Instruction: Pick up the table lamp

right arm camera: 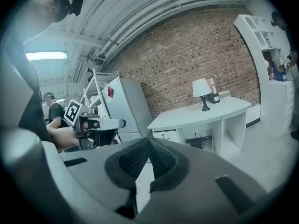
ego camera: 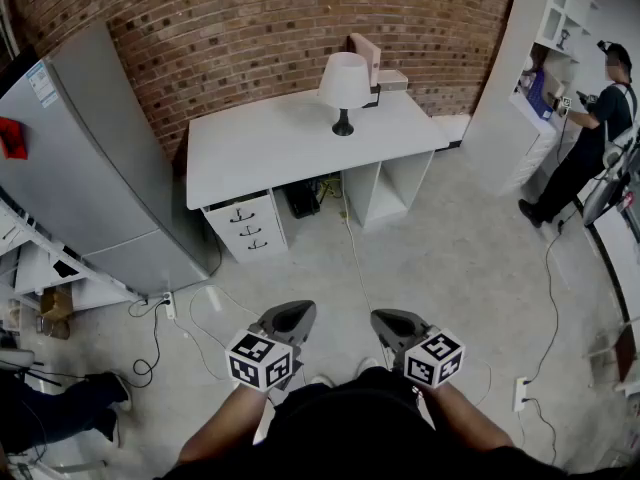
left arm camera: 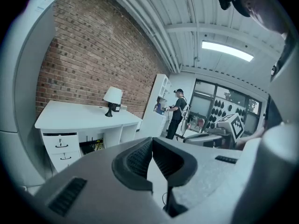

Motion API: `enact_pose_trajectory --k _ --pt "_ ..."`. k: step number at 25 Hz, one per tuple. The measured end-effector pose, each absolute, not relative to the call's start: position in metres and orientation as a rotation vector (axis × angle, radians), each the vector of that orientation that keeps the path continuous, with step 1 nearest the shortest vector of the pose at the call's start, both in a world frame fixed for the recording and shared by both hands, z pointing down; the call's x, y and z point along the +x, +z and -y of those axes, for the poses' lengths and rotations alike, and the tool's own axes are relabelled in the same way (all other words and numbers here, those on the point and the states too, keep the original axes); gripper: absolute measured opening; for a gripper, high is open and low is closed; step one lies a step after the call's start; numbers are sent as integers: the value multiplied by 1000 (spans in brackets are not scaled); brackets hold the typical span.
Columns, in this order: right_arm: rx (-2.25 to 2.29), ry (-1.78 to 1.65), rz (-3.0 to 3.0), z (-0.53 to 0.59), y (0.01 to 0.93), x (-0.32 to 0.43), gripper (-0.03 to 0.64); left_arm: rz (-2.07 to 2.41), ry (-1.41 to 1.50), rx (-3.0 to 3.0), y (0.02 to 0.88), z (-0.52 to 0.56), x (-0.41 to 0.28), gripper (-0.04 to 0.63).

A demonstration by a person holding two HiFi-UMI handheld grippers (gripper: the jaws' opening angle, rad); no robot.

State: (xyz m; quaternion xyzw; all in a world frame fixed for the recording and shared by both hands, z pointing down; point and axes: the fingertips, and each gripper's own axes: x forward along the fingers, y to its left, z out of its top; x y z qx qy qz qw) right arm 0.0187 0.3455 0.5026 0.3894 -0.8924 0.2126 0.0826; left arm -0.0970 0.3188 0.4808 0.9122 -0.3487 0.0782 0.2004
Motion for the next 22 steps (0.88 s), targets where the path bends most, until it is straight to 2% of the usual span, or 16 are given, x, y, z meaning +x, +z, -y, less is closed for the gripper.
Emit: enact_pose_trajectory --k 22 --pt "1108 735 2736 -349 498 7 6 974 189 2533 480 -327 -98 3"
